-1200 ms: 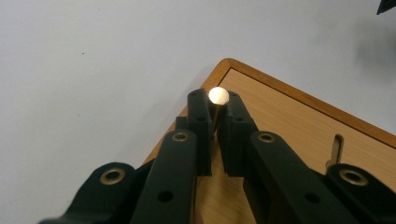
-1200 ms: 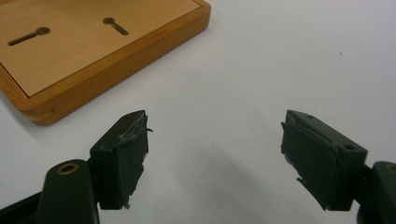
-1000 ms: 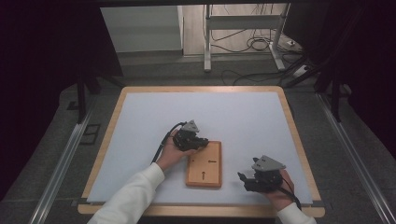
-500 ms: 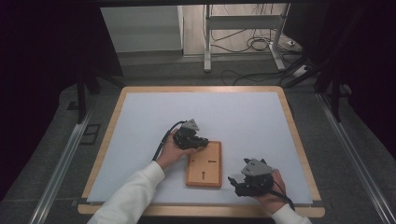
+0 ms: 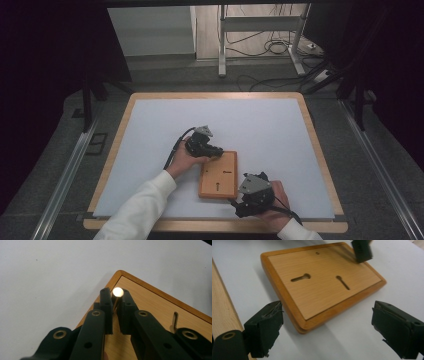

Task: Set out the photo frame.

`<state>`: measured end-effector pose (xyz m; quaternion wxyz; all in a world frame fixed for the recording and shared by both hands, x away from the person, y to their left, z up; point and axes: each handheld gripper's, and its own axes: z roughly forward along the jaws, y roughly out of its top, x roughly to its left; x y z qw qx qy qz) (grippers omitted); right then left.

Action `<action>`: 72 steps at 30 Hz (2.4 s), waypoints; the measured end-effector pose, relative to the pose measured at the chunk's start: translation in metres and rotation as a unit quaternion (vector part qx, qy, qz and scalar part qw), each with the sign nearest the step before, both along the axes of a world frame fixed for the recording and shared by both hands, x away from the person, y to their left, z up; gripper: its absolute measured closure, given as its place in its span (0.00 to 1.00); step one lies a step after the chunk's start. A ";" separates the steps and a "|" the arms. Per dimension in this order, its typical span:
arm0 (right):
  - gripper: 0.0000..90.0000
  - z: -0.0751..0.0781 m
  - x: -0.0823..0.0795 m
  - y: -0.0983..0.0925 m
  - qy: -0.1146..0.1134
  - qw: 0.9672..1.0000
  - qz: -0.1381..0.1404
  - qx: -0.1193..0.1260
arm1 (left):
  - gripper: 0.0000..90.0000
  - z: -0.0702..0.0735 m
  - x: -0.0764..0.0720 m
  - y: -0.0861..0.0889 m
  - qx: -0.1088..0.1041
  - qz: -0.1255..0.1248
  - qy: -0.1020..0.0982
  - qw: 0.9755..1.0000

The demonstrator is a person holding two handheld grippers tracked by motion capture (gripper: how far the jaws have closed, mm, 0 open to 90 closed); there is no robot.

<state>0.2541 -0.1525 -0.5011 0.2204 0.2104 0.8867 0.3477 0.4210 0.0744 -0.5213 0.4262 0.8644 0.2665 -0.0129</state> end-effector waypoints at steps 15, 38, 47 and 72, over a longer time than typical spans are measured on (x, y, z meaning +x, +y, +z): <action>0.09 -0.014 0.000 0.028 -0.018 0.998 0.011 -0.057 | 0.93 -0.001 0.012 0.005 -0.024 -0.007 0.045 0.999; 0.37 0.000 0.006 0.043 -0.116 0.989 0.018 -0.095 | 0.93 0.002 0.006 0.000 -0.003 0.017 0.002 1.000; 0.47 0.017 0.015 0.041 -0.115 0.990 0.018 -0.084 | 0.90 0.000 0.008 0.004 -0.013 0.019 0.011 1.000; 0.56 0.037 0.027 0.028 -0.103 0.993 0.013 -0.049 | 0.51 0.020 -0.001 0.026 -0.006 0.062 -0.046 0.997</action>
